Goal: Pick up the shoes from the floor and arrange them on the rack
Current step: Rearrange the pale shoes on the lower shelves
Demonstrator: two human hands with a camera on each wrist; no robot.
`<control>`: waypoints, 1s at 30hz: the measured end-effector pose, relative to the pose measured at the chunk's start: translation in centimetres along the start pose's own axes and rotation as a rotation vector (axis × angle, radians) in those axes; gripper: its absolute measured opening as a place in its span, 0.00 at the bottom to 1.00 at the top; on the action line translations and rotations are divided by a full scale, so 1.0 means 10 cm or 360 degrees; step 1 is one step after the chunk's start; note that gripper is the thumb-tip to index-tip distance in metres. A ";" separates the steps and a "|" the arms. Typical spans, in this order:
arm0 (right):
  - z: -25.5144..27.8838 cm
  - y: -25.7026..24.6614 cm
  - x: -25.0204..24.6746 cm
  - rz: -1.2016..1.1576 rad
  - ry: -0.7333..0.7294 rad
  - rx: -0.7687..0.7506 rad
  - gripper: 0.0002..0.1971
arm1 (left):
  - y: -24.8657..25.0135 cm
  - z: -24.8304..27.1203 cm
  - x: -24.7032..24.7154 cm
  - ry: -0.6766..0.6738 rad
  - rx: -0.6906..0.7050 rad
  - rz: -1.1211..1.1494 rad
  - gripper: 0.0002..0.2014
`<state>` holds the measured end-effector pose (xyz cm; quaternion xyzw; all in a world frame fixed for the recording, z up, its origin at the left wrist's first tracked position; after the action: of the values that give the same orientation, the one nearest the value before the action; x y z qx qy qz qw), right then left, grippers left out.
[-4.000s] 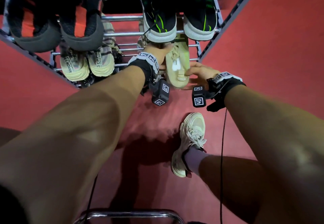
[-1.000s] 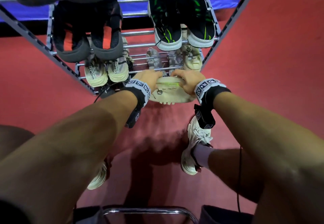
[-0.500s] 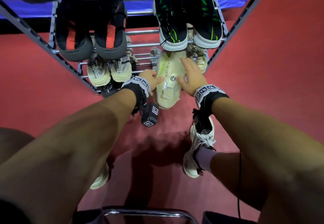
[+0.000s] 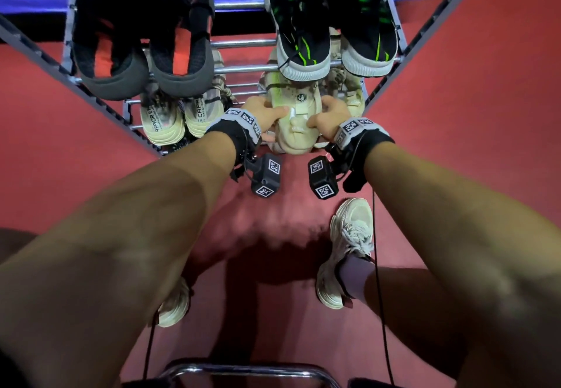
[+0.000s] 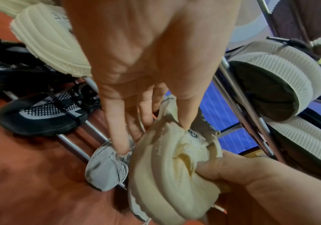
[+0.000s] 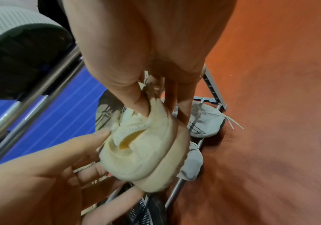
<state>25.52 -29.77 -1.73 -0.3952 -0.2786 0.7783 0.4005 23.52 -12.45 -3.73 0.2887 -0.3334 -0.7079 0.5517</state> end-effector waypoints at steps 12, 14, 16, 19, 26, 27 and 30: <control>-0.28 -0.22 -0.29 0.0620 0.0295 -0.0192 0.18 | 0.05 -0.32 0.01 0.0223 -0.0082 -0.0010 0.25; -0.26 -0.22 -0.42 0.0840 0.0435 -0.0211 0.17 | 0.06 -0.37 -0.03 0.0290 -0.0088 -0.0173 0.18; -0.26 -0.22 -0.51 0.1104 0.0540 -0.0208 0.17 | 0.10 -0.39 -0.07 0.0359 -0.0091 -0.0374 0.14; -0.36 0.03 -0.59 0.1315 0.0485 0.0071 0.23 | 0.21 -0.34 -0.08 0.0555 -0.0020 -0.0665 0.13; -0.41 0.35 -0.65 0.0782 0.0433 0.0142 0.29 | 0.19 -0.35 0.34 0.0303 0.0244 -0.1091 0.45; -0.41 0.33 -0.65 0.0777 0.0439 0.0105 0.30 | 0.15 -0.38 0.37 0.0280 0.0243 -0.1154 0.44; -0.38 0.31 -0.69 0.0717 0.0495 0.0060 0.30 | 0.14 -0.39 0.36 0.0346 0.0286 -0.1158 0.37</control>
<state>29.96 -36.71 -3.34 -0.5544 -0.1043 0.7828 0.2625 26.53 -16.82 -5.17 0.5086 -0.2093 -0.7906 0.2691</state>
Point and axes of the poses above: each hand's wrist, its own z-axis away from the middle knuckle, its own x-axis out of the palm, y = z × x, the point moved 10 cm from there along -z, towards the middle knuckle, and after that the axes turned 10 degrees about -y, right-handed, at the moved point
